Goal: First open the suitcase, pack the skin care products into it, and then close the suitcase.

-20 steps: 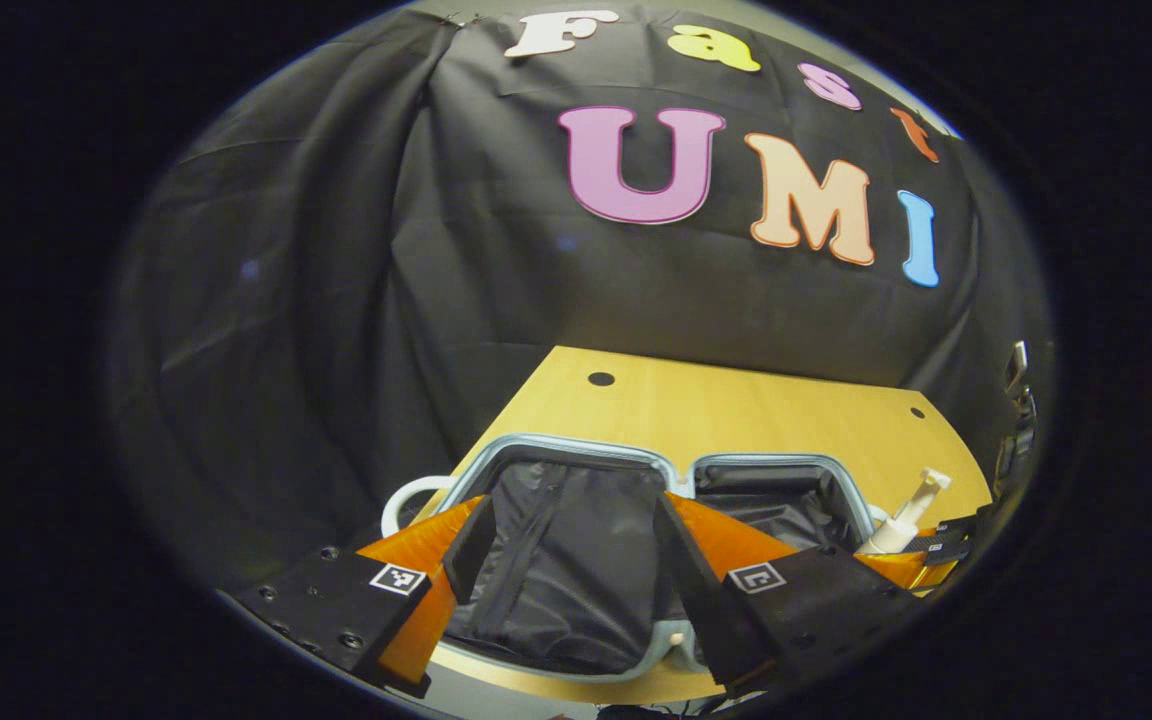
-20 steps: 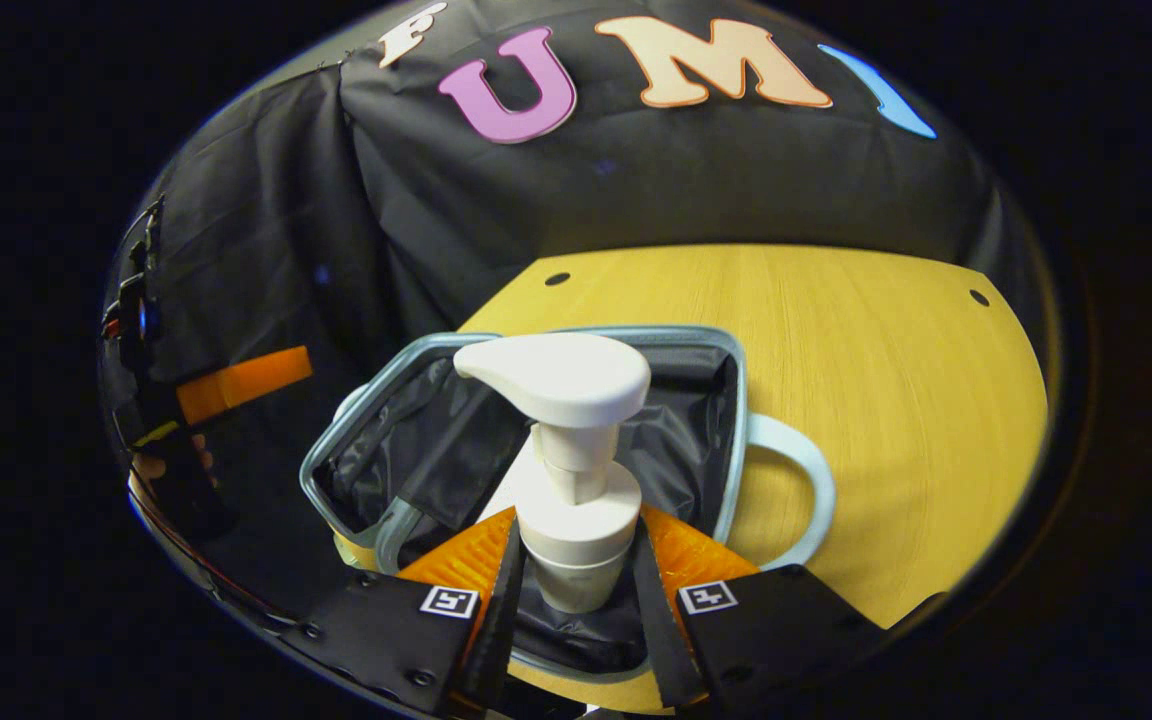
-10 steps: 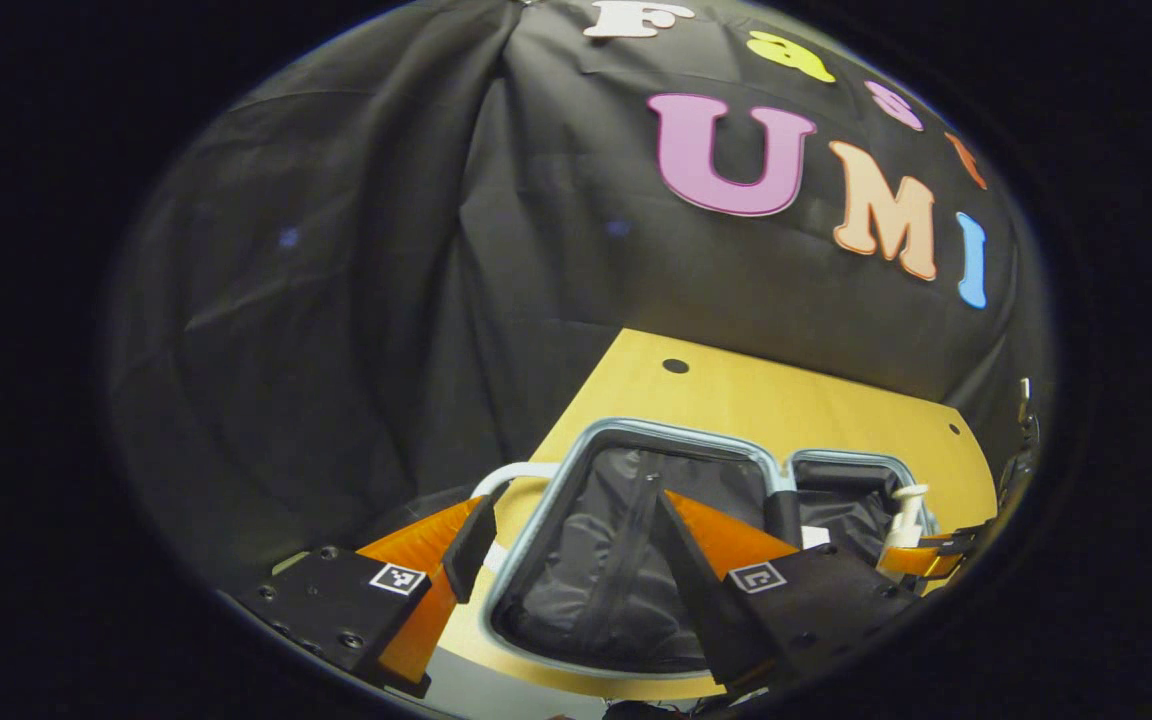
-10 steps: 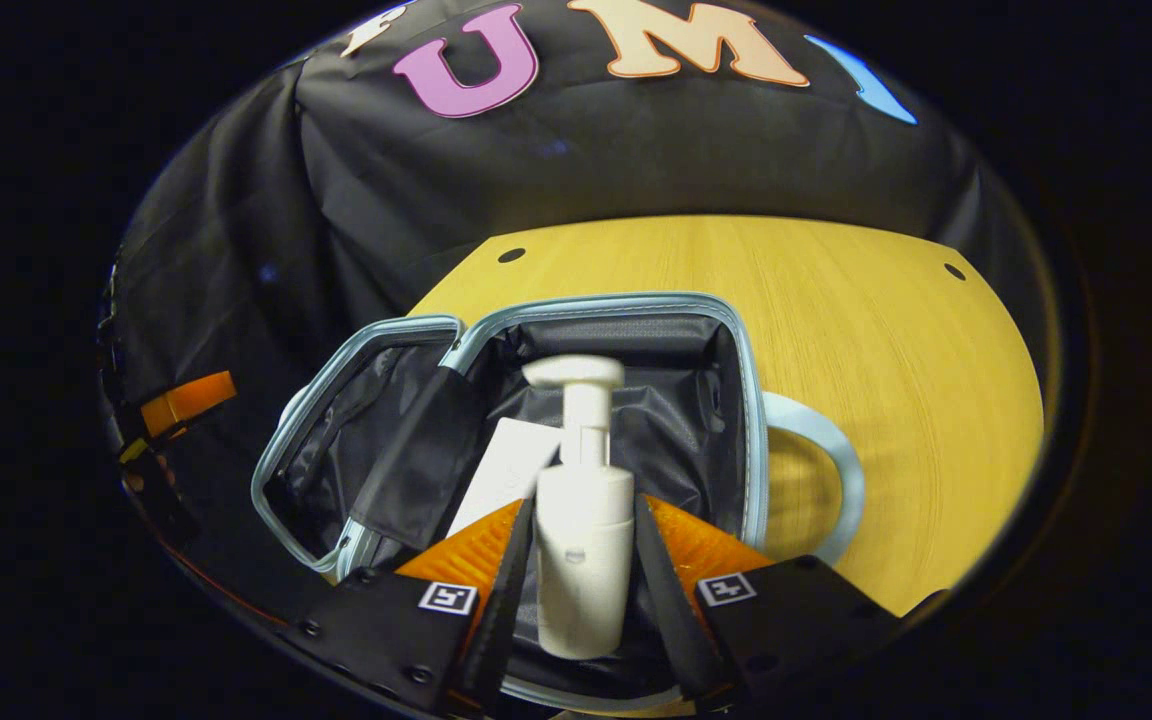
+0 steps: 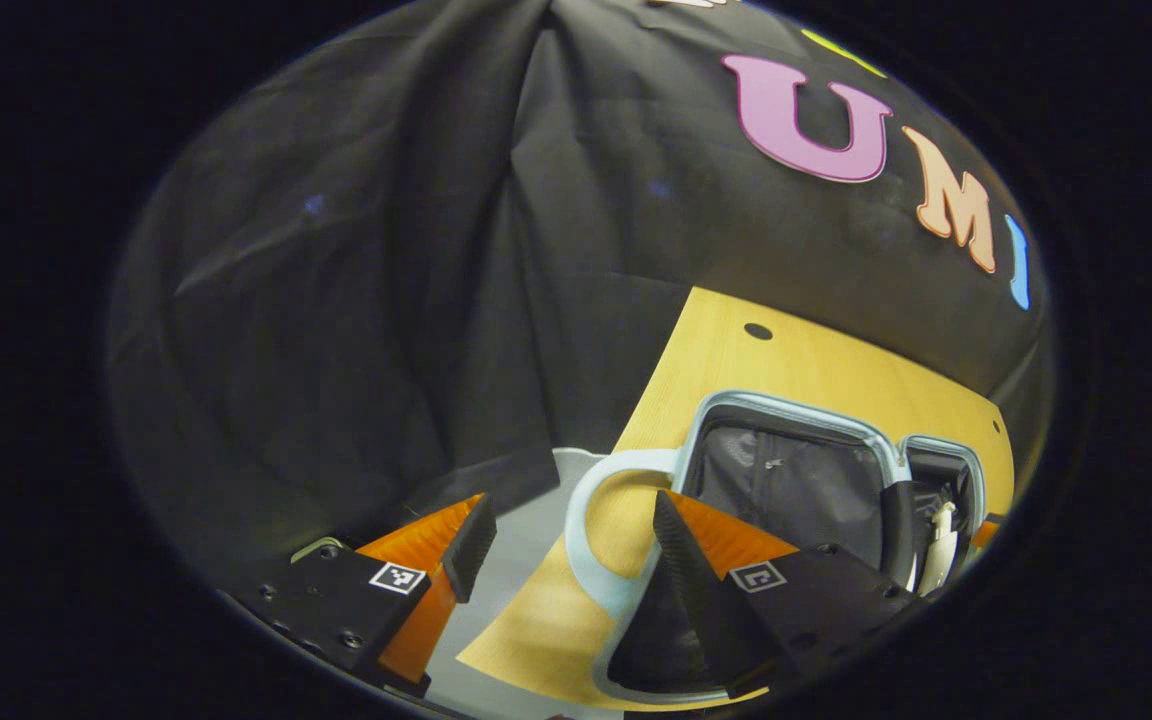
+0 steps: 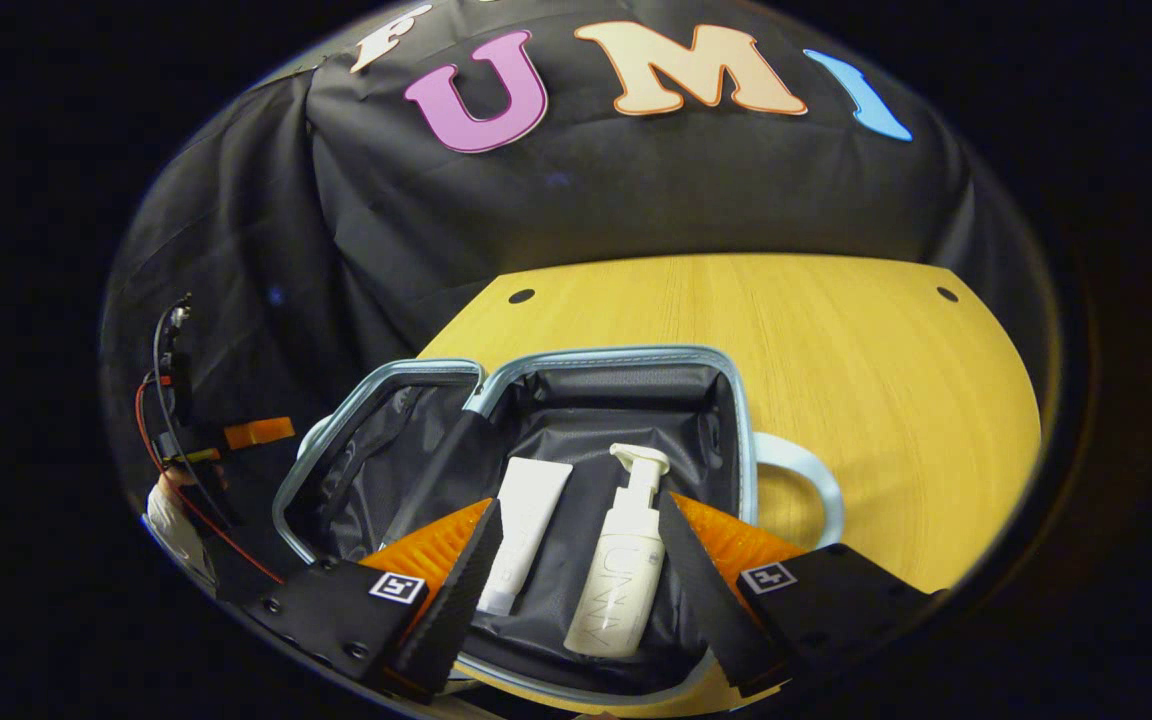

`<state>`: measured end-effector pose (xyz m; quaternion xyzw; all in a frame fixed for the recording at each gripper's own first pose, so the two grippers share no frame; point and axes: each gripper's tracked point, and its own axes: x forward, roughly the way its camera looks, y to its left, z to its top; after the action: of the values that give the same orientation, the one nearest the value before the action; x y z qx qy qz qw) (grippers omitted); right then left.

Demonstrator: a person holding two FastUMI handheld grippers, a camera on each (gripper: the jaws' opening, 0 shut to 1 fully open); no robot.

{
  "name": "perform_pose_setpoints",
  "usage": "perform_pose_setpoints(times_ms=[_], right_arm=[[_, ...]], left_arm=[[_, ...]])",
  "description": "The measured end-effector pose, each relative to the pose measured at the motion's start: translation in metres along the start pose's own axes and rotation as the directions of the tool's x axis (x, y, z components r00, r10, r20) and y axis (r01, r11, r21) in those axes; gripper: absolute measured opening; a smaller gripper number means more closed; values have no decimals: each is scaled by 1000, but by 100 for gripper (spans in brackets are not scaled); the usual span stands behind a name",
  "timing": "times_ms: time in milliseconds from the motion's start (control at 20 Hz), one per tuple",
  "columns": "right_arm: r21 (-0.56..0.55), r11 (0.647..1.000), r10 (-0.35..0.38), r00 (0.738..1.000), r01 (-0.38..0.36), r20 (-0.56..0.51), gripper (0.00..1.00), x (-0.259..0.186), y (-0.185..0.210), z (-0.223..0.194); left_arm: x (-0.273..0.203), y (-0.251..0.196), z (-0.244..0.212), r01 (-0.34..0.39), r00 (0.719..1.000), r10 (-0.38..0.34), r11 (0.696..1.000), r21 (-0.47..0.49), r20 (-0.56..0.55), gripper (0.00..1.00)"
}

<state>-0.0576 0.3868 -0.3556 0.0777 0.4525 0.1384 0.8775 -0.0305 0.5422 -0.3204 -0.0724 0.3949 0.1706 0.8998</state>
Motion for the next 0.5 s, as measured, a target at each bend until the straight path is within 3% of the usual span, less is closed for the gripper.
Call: perform_pose_setpoints(times_ms=[250, 500], right_arm=[[-5, 999, -53, 997, 54, 62, 98, -15, -14, 24], [9, 996, -85, 993, 85, 84, 98, -18, -22, 31]], left_arm=[[48, 17, -22, -9, 991, 12, 1000, 23, -132, 94], [66, 16, -42, 66, 968, -63, 998, 6, -241, 94]])
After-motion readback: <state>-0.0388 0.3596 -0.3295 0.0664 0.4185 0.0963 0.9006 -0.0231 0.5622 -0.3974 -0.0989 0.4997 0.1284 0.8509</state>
